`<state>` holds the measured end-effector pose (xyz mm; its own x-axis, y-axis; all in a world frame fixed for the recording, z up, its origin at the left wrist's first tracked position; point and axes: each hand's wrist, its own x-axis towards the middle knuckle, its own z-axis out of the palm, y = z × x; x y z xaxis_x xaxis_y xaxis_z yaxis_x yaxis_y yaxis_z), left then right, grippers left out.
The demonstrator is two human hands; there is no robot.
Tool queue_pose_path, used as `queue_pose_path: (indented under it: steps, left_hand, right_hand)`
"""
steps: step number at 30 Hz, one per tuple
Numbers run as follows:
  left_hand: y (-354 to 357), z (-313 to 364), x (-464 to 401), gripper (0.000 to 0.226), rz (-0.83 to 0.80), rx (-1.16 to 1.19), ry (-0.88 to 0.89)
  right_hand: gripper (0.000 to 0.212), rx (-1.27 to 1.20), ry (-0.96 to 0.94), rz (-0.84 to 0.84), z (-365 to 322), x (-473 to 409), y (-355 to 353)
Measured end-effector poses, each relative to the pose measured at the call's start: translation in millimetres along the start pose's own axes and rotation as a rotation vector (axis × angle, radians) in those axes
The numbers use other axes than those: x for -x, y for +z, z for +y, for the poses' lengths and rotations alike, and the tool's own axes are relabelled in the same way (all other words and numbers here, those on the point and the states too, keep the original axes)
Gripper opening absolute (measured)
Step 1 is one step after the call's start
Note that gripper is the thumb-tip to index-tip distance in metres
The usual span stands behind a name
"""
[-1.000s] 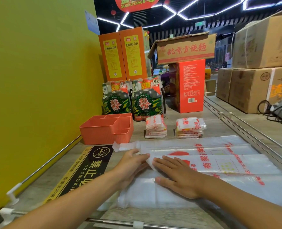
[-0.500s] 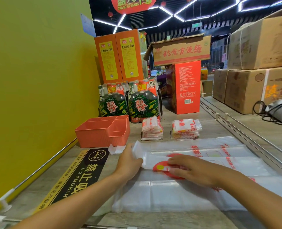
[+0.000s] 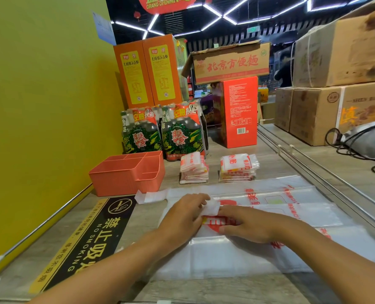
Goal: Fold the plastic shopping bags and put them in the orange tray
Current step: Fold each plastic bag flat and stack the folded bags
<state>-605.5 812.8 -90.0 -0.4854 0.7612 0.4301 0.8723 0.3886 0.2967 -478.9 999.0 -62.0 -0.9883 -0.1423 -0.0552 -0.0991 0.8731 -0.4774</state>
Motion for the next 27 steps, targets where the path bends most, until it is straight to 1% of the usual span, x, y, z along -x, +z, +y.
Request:
queue_pose_path:
  steps: [2,3,5,8,10,11,13,15,17,19,22,24,27]
  left_hand:
    - [2,-2,2,0.031,-0.013,-0.053,0.051]
    - [2,-3,3,0.031,-0.036,-0.061,0.056]
    - [3,-7,8,0.040,-0.096,-0.054,0.048]
    - [3,-12,13,0.044,-0.148,-0.024,0.037]
    - [3,-14,15,0.042,-0.161,0.021,0.030]
    - [2,-16,16,0.041,-0.168,0.050,0.026]
    - [1,-18,17,0.040,-0.194,0.104,0.024]
    - [1,-22,18,0.038,-0.211,0.148,0.019]
    - [2,-26,19,0.037,-0.201,0.160,-0.007]
    - [4,-29,19,0.038,-0.167,0.119,-0.058]
    - [4,-31,20,0.052,-0.183,0.071,-0.177]
    - [2,-30,21,0.060,-0.220,0.045,-0.199]
    - [-3,-23,20,0.062,-0.180,0.012,-0.224]
  right_hand:
    - [0.045,-0.007,0.007,-0.013,-2,2,-2]
    - [0.046,-0.007,0.019,-0.019,-2,3,-3]
    - [0.046,0.018,0.048,-0.019,-1,4,-7]
    - [0.044,0.092,0.104,0.091,4,3,-13]
    - [0.053,0.065,0.129,0.172,7,2,-13]
    - [0.058,0.050,0.126,0.176,7,2,-12]
    - [0.060,0.041,0.091,0.117,4,2,-8]
    - [0.057,0.064,0.066,0.022,0,3,-4]
    - [0.054,0.093,0.063,-0.028,-4,5,-2]
    - [0.055,0.104,0.077,-0.039,-7,8,-3]
    - [0.053,0.117,0.094,-0.049,-10,9,-4]
    - [0.054,0.130,0.093,-0.051,-12,9,-3]
    - [0.057,0.149,0.082,-0.055,-12,9,-1]
